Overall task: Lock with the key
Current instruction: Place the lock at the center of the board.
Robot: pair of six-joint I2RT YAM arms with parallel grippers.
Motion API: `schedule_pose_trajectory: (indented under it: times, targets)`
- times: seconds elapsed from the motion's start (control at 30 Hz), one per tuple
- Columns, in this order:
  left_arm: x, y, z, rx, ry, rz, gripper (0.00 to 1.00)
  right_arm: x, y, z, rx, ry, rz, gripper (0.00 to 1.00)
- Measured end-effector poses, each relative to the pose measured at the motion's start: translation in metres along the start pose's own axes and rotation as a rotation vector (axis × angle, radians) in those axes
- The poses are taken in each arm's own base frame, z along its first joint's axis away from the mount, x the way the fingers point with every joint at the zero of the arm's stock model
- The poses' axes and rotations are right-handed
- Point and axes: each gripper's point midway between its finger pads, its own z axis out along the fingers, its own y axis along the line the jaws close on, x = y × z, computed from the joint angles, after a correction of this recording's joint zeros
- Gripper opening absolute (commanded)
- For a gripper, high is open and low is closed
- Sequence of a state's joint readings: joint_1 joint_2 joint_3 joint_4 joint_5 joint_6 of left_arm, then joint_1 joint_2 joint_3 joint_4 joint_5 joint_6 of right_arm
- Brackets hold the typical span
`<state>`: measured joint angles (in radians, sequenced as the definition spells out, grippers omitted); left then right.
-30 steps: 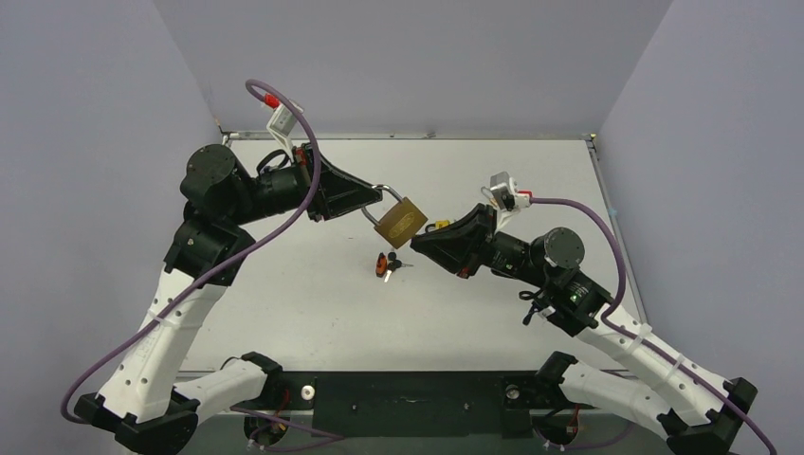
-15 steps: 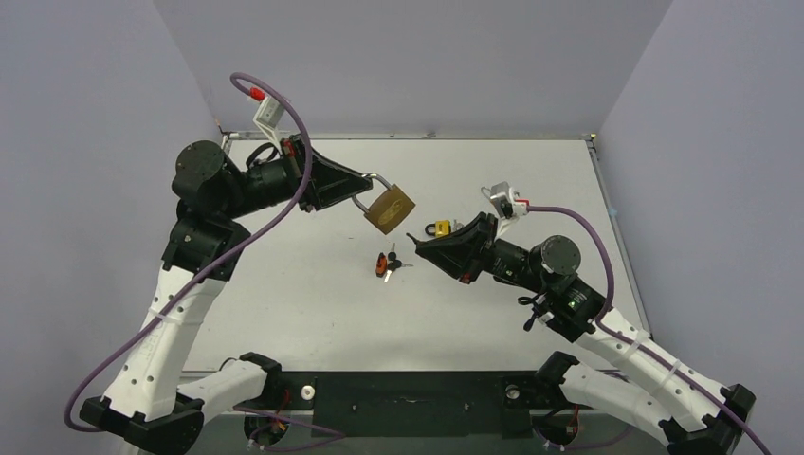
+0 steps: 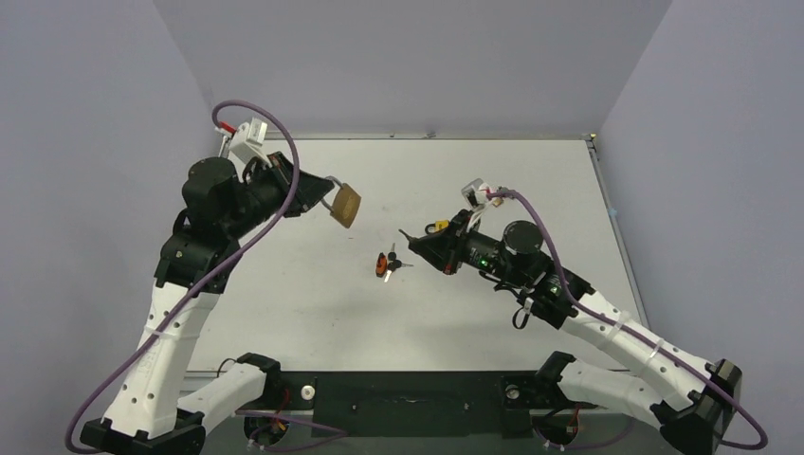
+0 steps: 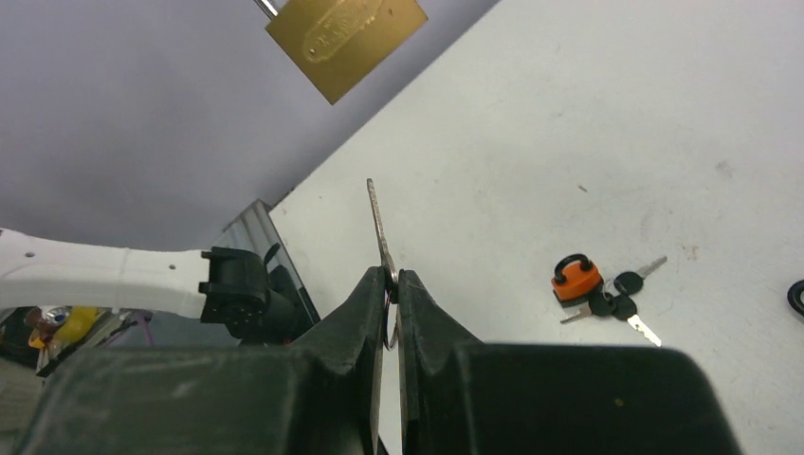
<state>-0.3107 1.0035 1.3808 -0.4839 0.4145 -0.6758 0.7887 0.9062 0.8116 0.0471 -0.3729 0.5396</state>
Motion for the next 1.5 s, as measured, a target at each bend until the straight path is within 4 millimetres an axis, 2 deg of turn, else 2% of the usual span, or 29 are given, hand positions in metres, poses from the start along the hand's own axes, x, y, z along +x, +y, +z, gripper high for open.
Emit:
schedule_pose_trajectory:
  times: [0.07, 0.1, 0.2, 0.33, 0.47, 0.6, 0.73, 0.93, 1.07, 1.13, 1.3, 1.33, 1.5]
  targets:
    - [0.015, 0.041, -0.002, -0.169, -0.002, -0.016, 0.00, 0.008, -0.004, 0.010, 0.031, 0.034, 0.002, 0.00]
    - [0.027, 0.068, -0.006, -0.278, 0.007, -0.028, 0.00, 0.014, -0.004, 0.016, 0.042, 0.054, 0.001, 0.00]
    - [0.062, 0.128, -0.020, -0.515, 0.043, -0.053, 0.00, 0.031, -0.003, 0.033, 0.069, 0.112, 0.001, 0.00]
    - [0.113, 0.189, -0.048, -0.762, 0.100, -0.098, 0.00, 0.052, -0.008, 0.057, 0.096, 0.172, 0.014, 0.00]
    - [0.157, 0.228, -0.077, -0.929, 0.122, -0.146, 0.00, 0.076, -0.023, 0.084, 0.136, 0.234, 0.041, 0.00]
    - [0.180, 0.248, -0.092, -1.018, 0.094, -0.178, 0.00, 0.101, -0.036, 0.112, 0.171, 0.290, 0.063, 0.00]
    - [0.195, 0.262, -0.101, -1.076, 0.051, -0.191, 0.00, 0.126, -0.038, 0.136, 0.186, 0.342, 0.078, 0.00]
    - [0.206, 0.276, -0.107, -1.136, 0.002, -0.204, 0.00, 0.158, -0.032, 0.166, 0.189, 0.398, 0.085, 0.00]
    - [0.210, 0.281, -0.105, -1.121, -0.046, -0.223, 0.00, 0.180, -0.031, 0.179, 0.192, 0.435, 0.088, 0.00]
    - [0.209, 0.282, -0.104, -1.109, -0.070, -0.235, 0.07, 0.192, -0.033, 0.183, 0.199, 0.454, 0.092, 0.00]
    - [0.209, 0.282, -0.101, -1.095, -0.087, -0.246, 0.16, 0.221, -0.041, 0.188, 0.219, 0.500, 0.110, 0.00]
    - [0.209, 0.282, -0.100, -1.093, -0.086, -0.247, 0.21, 0.225, -0.043, 0.189, 0.224, 0.505, 0.114, 0.00]
    - [0.209, 0.282, -0.097, -1.086, -0.082, -0.249, 0.34, 0.245, -0.050, 0.196, 0.238, 0.527, 0.141, 0.00]
